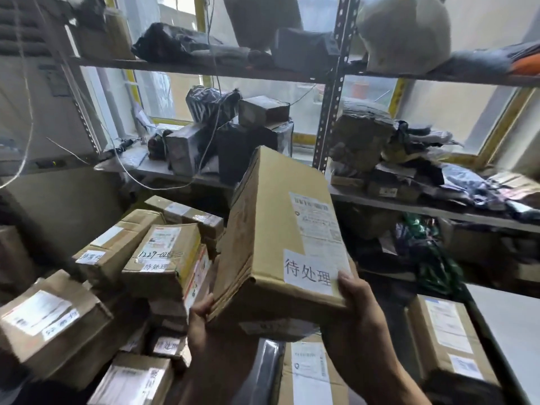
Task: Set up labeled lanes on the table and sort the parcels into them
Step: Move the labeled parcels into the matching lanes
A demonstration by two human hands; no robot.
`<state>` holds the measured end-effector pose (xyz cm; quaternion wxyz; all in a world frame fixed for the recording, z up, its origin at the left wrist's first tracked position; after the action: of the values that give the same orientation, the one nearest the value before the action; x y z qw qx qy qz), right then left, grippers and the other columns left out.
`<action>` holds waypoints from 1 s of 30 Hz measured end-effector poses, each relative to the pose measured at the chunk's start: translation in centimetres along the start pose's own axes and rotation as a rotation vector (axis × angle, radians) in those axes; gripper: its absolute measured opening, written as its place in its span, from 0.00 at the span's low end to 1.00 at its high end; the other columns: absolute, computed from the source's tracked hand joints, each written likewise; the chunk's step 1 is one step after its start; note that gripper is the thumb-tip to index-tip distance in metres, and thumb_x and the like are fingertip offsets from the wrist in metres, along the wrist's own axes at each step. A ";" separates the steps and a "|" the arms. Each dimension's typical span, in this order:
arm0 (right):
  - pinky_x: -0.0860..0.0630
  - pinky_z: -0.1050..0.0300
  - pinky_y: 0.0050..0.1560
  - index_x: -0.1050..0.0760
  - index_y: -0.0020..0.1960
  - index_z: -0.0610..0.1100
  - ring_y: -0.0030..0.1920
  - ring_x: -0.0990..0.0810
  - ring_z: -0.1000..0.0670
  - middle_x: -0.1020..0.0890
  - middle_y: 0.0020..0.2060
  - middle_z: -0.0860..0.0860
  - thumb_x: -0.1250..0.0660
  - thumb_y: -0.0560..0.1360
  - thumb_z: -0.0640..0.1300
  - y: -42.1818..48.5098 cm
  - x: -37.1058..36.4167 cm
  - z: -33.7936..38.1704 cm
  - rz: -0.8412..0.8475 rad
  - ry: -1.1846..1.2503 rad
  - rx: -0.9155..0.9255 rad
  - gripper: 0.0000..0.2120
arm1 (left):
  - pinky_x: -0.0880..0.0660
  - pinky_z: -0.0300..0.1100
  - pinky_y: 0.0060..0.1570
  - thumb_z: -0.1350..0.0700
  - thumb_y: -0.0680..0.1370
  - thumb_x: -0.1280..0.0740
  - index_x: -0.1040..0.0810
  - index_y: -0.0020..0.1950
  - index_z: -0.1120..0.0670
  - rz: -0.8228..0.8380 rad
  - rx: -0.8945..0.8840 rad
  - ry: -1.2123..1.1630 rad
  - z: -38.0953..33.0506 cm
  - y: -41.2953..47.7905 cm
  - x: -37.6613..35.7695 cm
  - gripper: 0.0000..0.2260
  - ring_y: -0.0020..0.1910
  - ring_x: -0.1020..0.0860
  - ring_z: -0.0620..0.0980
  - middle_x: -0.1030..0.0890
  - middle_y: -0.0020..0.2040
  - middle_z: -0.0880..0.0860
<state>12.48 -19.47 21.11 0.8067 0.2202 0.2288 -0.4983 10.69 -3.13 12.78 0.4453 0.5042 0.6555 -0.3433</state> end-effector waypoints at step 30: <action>0.29 0.46 0.68 0.35 0.72 0.61 0.67 0.24 0.49 0.22 0.66 0.54 0.49 0.80 0.46 -1.4 9.5 -0.2 -0.206 -0.390 0.105 0.22 | 0.26 0.47 0.64 0.50 0.80 0.44 0.44 0.78 0.54 0.466 0.396 0.847 6.6 4.4 -5.0 0.28 0.65 0.24 0.56 0.25 0.69 0.58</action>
<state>14.99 -26.55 15.17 0.7680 0.1368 0.0636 -0.6224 16.93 -9.70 14.98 0.1015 0.8059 0.5711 -0.1186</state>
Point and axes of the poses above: each hand's wrist, its own y-axis towards the middle knuckle, its own x-axis out of the back of the hand, z = x × y, the point moved 4 cm from there along y, towards the middle knuckle
